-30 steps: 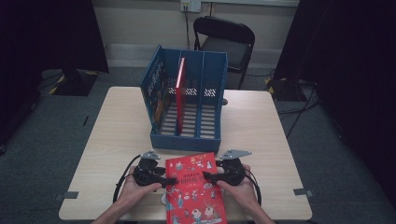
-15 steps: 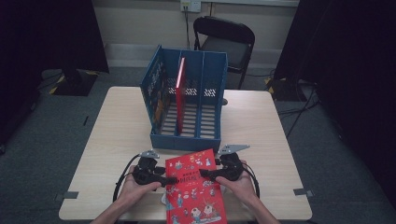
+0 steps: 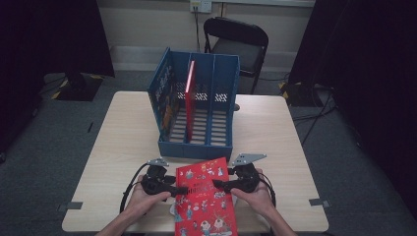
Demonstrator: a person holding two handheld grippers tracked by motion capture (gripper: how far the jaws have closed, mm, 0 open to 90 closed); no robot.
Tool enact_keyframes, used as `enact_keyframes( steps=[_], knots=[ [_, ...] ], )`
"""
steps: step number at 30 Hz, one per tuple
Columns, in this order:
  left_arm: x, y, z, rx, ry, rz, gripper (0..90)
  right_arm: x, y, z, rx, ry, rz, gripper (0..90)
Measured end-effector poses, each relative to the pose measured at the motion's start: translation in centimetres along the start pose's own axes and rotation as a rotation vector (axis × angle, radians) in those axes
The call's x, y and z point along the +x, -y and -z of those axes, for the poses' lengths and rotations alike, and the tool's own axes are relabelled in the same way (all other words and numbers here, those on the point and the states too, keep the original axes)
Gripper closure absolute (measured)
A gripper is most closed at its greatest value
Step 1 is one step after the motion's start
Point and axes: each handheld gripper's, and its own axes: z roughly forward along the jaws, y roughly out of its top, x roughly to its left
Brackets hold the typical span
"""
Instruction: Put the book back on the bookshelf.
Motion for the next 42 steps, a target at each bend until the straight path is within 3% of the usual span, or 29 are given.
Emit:
enact_keyframes(
  steps=[10,23,25,33,39,40,42],
  knots=[
    [0.3,0.0,0.0,-0.015,0.034,0.043,19.2,0.0,0.6,0.4,0.023,-0.023,0.014,38.2],
    [0.2,0.0,-0.1,-0.013,0.023,0.028,20.0,0.1,0.4,0.8,0.020,-0.038,-0.017,37.3],
    [0.2,0.0,-0.1,-0.011,0.023,0.029,20.1,0.1,0.4,0.8,0.029,-0.051,-0.014,30.3],
    [0.3,-0.1,-0.1,-0.012,0.026,0.040,20.0,0.4,0.4,0.4,0.084,-0.012,0.028,29.6],
    [0.5,-0.1,-0.1,-0.021,0.047,0.055,19.4,0.9,0.3,0.7,0.075,0.003,0.088,29.8],
    [0.5,-0.1,-0.1,-0.024,0.053,0.062,19.0,0.9,0.3,0.7,0.074,0.003,0.091,29.8],
    [0.7,0.0,-0.3,-0.017,0.109,0.065,24.9,1.0,0.4,0.7,0.076,-0.005,0.108,30.0]
  ],
)
